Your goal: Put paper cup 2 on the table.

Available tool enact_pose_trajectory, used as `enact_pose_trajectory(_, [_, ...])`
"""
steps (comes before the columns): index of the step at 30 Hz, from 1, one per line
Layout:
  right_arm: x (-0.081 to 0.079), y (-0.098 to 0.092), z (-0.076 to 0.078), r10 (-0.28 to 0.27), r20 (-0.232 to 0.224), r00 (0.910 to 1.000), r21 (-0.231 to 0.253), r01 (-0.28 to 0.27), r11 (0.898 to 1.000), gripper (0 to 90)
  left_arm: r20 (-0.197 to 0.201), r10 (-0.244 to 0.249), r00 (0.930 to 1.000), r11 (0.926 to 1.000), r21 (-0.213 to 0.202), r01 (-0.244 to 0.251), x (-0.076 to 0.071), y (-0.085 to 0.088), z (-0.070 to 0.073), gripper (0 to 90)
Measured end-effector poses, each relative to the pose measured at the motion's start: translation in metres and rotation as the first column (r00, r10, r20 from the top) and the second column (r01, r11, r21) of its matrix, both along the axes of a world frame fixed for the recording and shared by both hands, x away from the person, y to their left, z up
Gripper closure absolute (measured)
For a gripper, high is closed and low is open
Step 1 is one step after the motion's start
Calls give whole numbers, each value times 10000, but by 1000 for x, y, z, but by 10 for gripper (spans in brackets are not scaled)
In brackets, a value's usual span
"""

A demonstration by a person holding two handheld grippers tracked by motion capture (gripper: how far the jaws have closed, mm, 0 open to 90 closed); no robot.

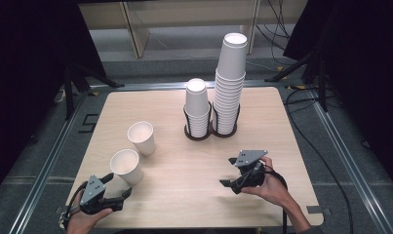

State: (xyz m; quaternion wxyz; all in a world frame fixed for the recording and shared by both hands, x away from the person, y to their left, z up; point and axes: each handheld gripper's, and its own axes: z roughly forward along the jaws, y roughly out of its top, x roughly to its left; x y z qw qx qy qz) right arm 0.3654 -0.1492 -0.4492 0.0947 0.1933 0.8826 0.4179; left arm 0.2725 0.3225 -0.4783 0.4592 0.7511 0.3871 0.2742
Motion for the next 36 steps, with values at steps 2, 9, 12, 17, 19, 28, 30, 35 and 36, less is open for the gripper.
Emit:
enact_pose_trajectory(2, [-3, -2, -1, -83, -63, 9999, 76, 84, 9999, 171, 81, -31, 10000, 10000, 11, 31, -3, -1, 2, 145])
enact_pose_trajectory(9, [-17, -14, -5, -744, -289, 9968, 243, 752, 9969, 167, 123, -107, 9999, 9999, 24, 107, -10, -4, 4, 145])
enact_pose_trajectory(12, [-24, -21, -6, -1006, -235, 9947, 242, 1011, 9946, 164, 138, -100, 9999, 9999, 95, 98, -10, -4, 4, 145])
enact_pose_trajectory(17, [-35, -31, -7, -1612, -314, 9864, 433, 1624, 9858, 166, 134, -21, 9999, 10000, 58, 20, -10, -4, 4, 146])
enact_pose_trajectory(19, [-38, -35, -7, -1776, -286, 9837, 493, 1788, 9826, 168, 150, -53, 9999, 10000, 59, 52, -10, -4, 4, 146])
enact_pose_trajectory(28, [-45, -45, -14, -2153, -285, 9761, 414, 2164, 9754, 167, 104, -74, 9999, 10000, 68, 73, -9, -5, 4, 146])
enact_pose_trajectory(30, [-46, -45, -14, -2258, -381, 9734, 402, 2273, 9730, 165, 176, -106, 9998, 9999, 41, 105, -9, -5, 4, 146])
enact_pose_trajectory(35, [-46, -46, -15, -2305, -490, 9718, 465, 2327, 9714, 163, 130, 23, 9999, 10000, -2, -23, -8, -4, 3, 145])
enact_pose_trajectory(36, [-46, -46, -15, -2316, -478, 9716, 441, 2337, 9713, 163, 117, 38, 9999, 10000, 42, -38, -8, -3, 4, 145])
